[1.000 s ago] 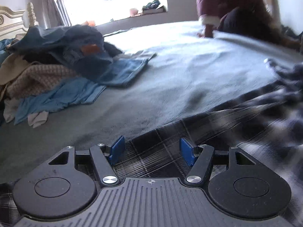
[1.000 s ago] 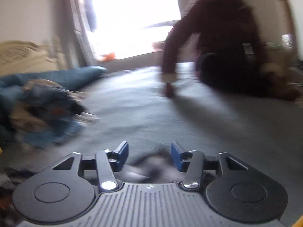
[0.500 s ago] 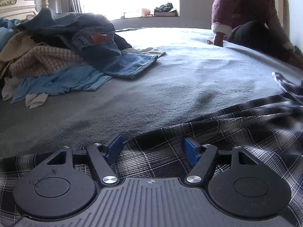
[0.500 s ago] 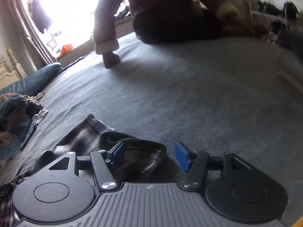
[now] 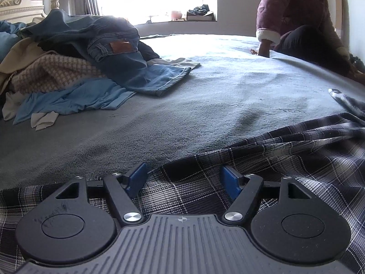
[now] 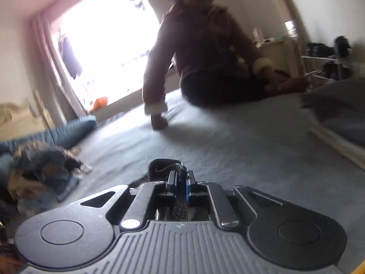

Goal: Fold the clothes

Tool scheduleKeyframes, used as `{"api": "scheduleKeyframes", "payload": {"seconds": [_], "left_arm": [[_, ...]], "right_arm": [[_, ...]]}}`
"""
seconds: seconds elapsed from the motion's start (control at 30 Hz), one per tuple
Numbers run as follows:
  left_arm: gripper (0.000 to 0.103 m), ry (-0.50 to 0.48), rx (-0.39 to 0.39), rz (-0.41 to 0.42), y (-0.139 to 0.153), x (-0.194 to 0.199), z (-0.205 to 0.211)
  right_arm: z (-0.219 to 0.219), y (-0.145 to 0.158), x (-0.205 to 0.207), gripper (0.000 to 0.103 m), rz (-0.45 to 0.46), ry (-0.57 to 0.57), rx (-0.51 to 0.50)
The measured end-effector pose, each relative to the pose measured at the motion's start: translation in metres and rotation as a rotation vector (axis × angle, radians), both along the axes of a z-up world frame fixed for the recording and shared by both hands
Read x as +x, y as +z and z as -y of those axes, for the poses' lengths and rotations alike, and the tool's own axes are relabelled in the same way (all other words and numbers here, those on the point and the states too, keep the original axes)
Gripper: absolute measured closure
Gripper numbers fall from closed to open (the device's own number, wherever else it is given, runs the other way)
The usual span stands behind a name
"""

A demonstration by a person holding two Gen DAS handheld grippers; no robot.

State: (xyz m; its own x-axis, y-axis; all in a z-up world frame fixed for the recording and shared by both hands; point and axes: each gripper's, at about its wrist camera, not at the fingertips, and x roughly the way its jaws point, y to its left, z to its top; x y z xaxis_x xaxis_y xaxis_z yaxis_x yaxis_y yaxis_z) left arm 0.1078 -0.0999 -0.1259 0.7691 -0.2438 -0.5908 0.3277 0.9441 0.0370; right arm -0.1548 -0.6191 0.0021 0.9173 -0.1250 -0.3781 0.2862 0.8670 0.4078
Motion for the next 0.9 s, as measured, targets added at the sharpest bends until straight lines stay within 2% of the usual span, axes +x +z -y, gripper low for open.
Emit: {"api": "scheduleKeyframes", "payload": {"seconds": [0.1, 0.2, 0.27, 0.3, 0.4, 0.5, 0.53, 0.57, 0.6, 0.67, 0.7, 0.77, 0.8, 0.9], "left_arm": [[0.031, 0.0, -0.004, -0.001, 0.0, 0.0, 0.0], [0.031, 0.0, -0.01, -0.002, 0.0, 0.001, -0.002], [0.031, 0.001, -0.013, -0.002, -0.001, 0.001, -0.002], [0.031, 0.001, -0.014, -0.002, -0.001, 0.001, -0.002], [0.031, 0.001, -0.015, -0.002, -0.001, 0.001, -0.002], [0.031, 0.002, -0.016, -0.001, -0.001, 0.001, -0.002], [0.031, 0.001, -0.017, 0.0, -0.001, 0.001, -0.002], [0.031, 0.001, -0.016, 0.001, -0.001, 0.001, -0.002], [0.031, 0.002, -0.016, 0.001, -0.001, 0.0, -0.002], [0.031, 0.002, -0.016, 0.003, -0.002, 0.0, -0.002], [0.031, 0.002, -0.016, 0.003, -0.002, 0.0, -0.002], [0.031, 0.002, -0.017, 0.004, -0.002, 0.0, -0.002], [0.031, 0.002, -0.017, 0.004, -0.002, 0.0, -0.002], [0.031, 0.002, -0.019, 0.005, -0.002, 0.0, -0.002]], "right_arm": [[0.003, 0.003, -0.042, 0.095, 0.033, -0.025, 0.134], [-0.004, -0.008, -0.074, 0.095, 0.041, -0.004, 0.233], [-0.013, -0.02, -0.093, 0.095, 0.061, 0.099, 0.298], [-0.019, -0.024, -0.1, 0.094, 0.066, 0.149, 0.297], [-0.05, -0.031, -0.111, 0.092, 0.01, 0.297, 0.186], [-0.093, -0.027, -0.114, 0.087, -0.067, 0.549, 0.046], [-0.107, -0.024, -0.115, 0.078, -0.089, 0.639, -0.004], [-0.121, -0.021, -0.115, 0.065, -0.109, 0.727, -0.055], [-0.132, -0.017, -0.115, 0.06, -0.122, 0.793, -0.109], [-0.137, -0.008, -0.111, 0.057, -0.114, 0.844, -0.181], [-0.137, -0.003, -0.108, 0.054, -0.105, 0.857, -0.209], [-0.11, 0.002, -0.09, 0.032, -0.035, 0.762, -0.181], [-0.096, 0.004, -0.078, 0.028, -0.009, 0.706, -0.161], [-0.036, -0.014, -0.009, 0.025, -0.053, 0.411, -0.005]]}}
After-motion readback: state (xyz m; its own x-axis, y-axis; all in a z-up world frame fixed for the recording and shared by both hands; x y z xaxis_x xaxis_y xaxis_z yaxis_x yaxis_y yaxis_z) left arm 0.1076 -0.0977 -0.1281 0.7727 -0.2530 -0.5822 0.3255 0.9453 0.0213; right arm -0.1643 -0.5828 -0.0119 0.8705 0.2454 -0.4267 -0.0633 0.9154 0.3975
